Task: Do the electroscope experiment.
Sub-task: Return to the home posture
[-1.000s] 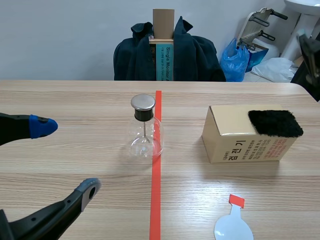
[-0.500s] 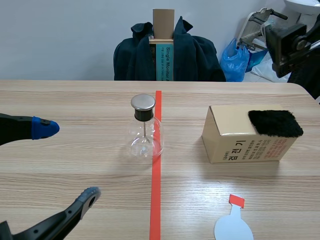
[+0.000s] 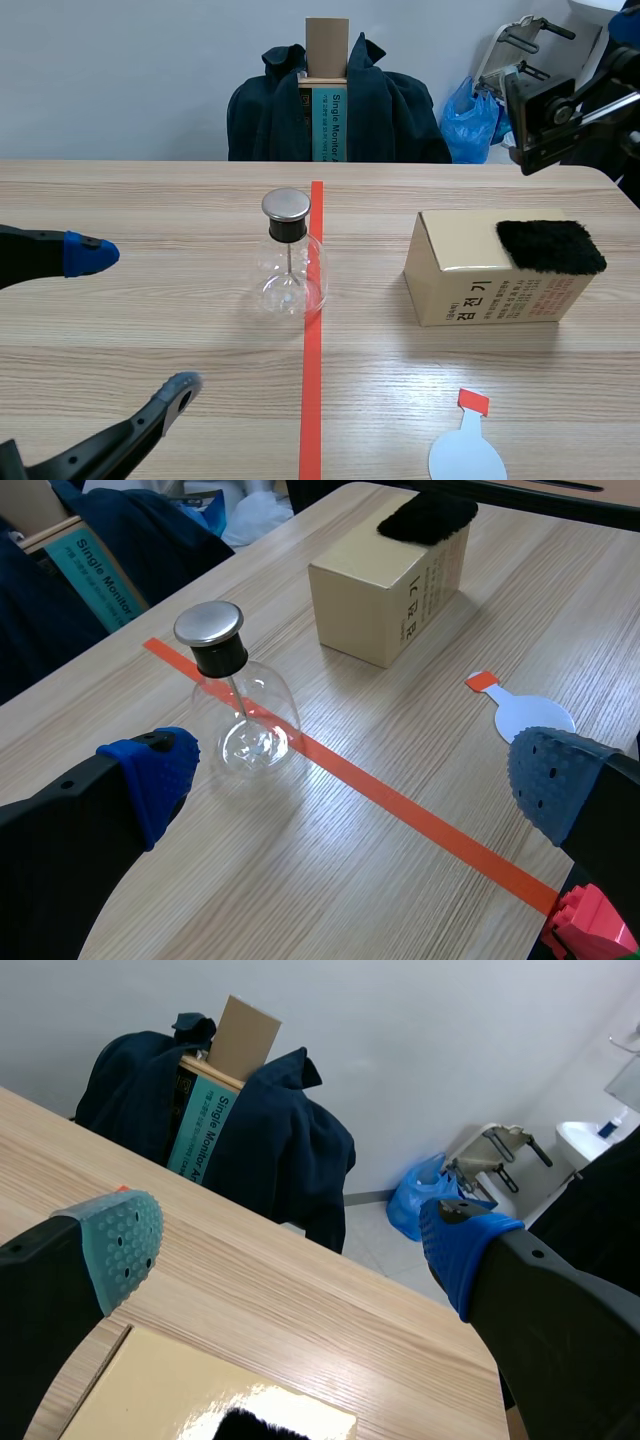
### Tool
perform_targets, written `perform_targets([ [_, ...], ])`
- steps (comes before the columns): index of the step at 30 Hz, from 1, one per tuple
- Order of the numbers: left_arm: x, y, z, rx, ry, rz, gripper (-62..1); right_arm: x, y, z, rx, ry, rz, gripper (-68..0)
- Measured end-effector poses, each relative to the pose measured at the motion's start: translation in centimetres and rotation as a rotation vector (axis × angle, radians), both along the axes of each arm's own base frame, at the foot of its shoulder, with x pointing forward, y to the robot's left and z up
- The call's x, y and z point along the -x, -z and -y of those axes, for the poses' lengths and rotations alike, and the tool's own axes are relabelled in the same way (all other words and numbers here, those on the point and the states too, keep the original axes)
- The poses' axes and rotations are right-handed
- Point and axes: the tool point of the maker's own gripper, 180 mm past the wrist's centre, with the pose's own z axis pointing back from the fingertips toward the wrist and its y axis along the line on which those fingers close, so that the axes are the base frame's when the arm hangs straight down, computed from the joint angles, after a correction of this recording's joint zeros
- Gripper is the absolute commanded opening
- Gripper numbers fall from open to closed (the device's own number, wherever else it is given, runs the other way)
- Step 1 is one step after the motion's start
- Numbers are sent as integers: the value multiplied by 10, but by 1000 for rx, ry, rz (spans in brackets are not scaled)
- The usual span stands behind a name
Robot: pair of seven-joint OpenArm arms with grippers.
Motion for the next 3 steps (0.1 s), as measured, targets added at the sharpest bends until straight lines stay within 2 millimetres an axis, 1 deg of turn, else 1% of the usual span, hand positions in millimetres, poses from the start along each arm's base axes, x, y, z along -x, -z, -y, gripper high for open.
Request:
perform_targets([
  [3,0,1,0,-3,0,-2,14,0,1,1,4,3,-7,-150],
])
